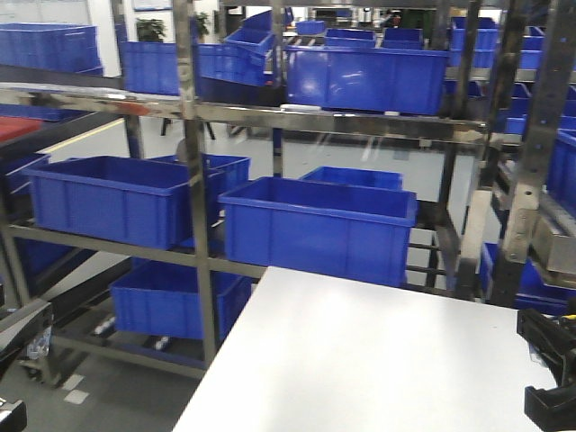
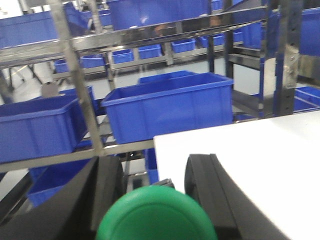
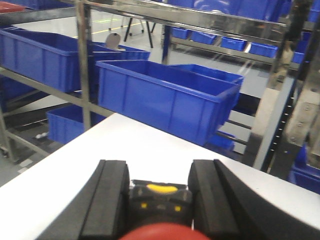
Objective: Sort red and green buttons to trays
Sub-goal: 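Drive the base to the cart holding the green and red trays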
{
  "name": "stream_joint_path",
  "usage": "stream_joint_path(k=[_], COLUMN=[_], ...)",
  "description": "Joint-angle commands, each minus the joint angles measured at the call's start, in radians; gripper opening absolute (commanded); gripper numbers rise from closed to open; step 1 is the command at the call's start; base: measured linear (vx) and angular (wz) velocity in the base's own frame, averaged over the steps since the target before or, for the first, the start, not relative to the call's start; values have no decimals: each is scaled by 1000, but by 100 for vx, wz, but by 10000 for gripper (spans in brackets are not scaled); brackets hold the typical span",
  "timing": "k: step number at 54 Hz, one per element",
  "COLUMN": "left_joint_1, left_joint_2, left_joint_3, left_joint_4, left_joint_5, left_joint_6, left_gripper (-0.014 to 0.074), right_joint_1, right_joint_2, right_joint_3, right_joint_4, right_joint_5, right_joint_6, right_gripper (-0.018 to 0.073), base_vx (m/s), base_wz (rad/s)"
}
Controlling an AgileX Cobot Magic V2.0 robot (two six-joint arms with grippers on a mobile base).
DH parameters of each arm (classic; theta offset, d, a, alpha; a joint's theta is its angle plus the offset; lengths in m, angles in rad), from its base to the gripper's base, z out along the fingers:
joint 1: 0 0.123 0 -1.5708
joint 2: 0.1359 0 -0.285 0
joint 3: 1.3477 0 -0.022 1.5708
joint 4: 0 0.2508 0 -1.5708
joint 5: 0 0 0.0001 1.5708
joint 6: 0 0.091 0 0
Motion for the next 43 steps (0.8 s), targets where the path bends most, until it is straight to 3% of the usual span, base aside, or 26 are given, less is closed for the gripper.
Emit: stream_joint_path(k=[1, 43], left_joint_1=[-2, -2], left_joint_2=[-8, -8], left_joint_3=[-35, -35], left_joint_4=[-6, -6], left_joint_5=[-85, -85], left_joint_6=[-1, -1], left_gripper=[-6, -6], right_joint_1=[-1, -1], right_joint_2=[-4, -4], right_joint_3=[-34, -34], right_joint_4=[-8, -8], right_joint_5=[-57, -59], right_joint_6=[-1, -1], right_gripper=[-9, -9], base_vx=[-17, -10], base_wz=[32, 51])
